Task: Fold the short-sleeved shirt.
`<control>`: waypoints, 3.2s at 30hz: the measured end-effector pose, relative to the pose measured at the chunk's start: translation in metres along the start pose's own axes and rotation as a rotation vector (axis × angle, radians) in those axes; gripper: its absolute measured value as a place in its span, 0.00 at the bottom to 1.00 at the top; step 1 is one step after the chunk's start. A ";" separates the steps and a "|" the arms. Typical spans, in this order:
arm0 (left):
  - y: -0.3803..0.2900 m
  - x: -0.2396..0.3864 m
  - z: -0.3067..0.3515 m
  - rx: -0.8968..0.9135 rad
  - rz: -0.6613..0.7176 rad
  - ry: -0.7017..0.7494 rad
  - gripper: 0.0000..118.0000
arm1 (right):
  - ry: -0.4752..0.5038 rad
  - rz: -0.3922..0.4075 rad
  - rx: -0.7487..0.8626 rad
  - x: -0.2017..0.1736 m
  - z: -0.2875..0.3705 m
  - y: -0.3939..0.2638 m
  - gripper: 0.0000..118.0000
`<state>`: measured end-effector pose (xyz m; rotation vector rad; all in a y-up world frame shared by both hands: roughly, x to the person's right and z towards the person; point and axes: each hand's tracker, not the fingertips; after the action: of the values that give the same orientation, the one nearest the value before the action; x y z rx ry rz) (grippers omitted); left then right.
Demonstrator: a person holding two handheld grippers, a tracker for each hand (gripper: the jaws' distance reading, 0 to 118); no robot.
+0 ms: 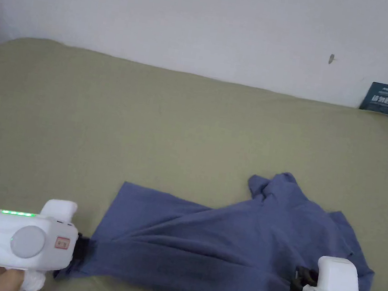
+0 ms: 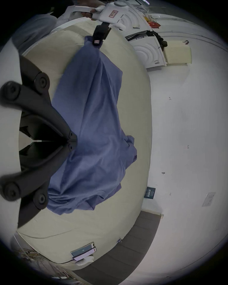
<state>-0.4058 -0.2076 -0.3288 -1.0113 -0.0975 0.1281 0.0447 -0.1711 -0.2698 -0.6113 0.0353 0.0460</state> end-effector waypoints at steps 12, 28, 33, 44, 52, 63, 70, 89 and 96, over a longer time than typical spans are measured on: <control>-0.002 0.017 0.024 0.021 0.007 -0.039 0.05 | -0.007 0.086 -0.177 0.081 -0.160 0.136 0.00; 0.010 0.003 0.006 0.015 0.037 -0.070 0.05 | 0.069 0.130 -0.420 0.064 -0.248 0.138 0.19; 0.014 -0.013 0.005 0.004 0.058 -0.076 0.05 | 0.046 0.199 -0.330 0.057 -0.205 0.154 0.03; 0.054 0.015 0.117 0.195 0.015 -0.113 0.05 | -0.009 0.083 -0.022 0.114 -0.005 0.213 0.03; 0.123 0.058 0.225 0.384 -0.078 -0.065 0.05 | -0.048 0.008 0.218 0.138 0.135 0.245 0.03; 0.201 0.102 0.314 0.520 -0.140 0.085 0.04 | -0.118 0.036 0.379 0.122 0.200 0.316 0.03; 0.242 0.110 0.311 0.544 -0.119 0.153 0.04 | -0.153 0.061 0.390 0.111 0.167 0.372 0.03; 0.401 0.125 0.225 0.609 -0.051 0.267 0.04 | -0.200 0.097 0.427 0.104 0.044 0.496 0.03; 0.419 0.118 0.156 0.608 0.003 0.276 0.04 | -0.215 0.067 0.417 0.095 -0.029 0.478 0.03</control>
<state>-0.3371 0.1607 -0.6002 -0.4147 0.1881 0.0154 0.1134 0.2060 -0.5715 -0.1855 -0.1407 0.1650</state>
